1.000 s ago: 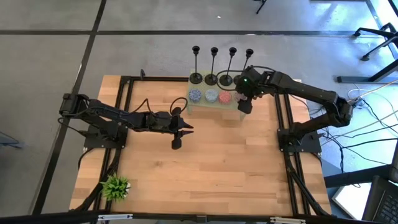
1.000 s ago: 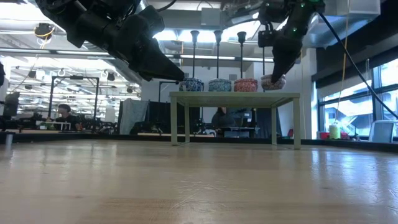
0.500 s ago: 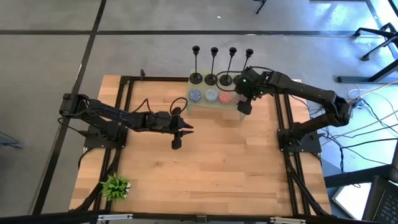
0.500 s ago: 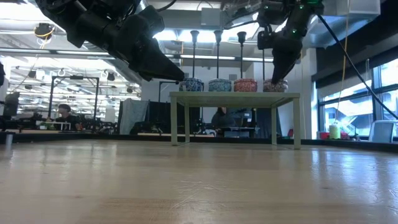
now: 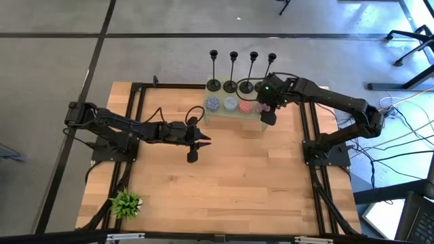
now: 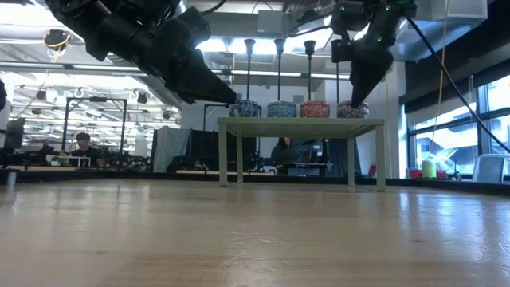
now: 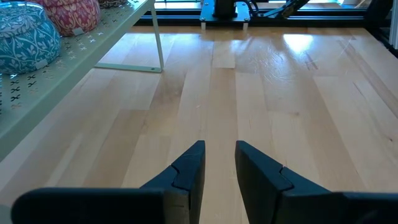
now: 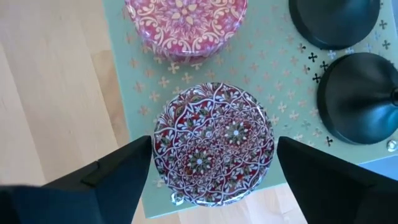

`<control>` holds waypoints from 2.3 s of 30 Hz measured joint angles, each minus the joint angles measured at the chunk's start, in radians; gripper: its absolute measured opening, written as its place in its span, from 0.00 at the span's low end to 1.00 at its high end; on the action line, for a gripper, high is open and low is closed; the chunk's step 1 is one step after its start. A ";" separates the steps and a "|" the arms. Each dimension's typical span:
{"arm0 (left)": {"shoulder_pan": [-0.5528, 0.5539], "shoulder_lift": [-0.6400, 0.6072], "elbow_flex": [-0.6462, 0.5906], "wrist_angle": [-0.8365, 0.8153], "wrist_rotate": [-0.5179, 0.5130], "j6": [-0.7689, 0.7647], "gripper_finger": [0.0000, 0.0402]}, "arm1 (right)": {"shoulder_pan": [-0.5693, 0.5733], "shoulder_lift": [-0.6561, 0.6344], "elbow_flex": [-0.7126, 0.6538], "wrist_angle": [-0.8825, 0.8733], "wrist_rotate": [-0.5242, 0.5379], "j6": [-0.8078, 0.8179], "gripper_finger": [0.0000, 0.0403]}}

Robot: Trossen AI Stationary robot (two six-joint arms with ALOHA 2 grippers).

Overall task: Pick & Place candle stick holders
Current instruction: Put the purple scented candle on the shelf, then return to Home Position

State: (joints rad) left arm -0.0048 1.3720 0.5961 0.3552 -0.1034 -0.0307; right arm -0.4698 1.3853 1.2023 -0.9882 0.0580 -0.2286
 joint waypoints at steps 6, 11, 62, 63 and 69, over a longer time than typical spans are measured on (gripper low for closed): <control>0.000 0.000 0.000 0.000 0.000 0.000 0.21 | 0.000 0.000 0.037 -0.013 0.001 0.006 0.87; 0.000 0.000 0.000 0.000 0.000 0.000 0.21 | 0.005 0.000 0.136 -0.132 0.001 0.022 0.87; -0.051 -0.849 0.000 -0.516 -0.134 0.047 0.21 | 0.382 -0.517 -0.006 -0.064 -0.216 0.193 0.87; -0.055 -0.881 0.000 -0.546 -0.142 0.054 0.21 | 0.388 -0.558 -0.064 -0.026 -0.217 0.198 0.87; -0.054 -1.015 0.000 -0.663 -0.206 0.055 0.21 | 0.398 -0.753 -0.384 0.241 -0.217 0.167 0.87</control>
State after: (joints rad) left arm -0.0589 0.3566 0.5957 -0.3075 -0.3089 0.0246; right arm -0.0715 0.6326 0.8188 -0.7468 -0.1591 -0.0612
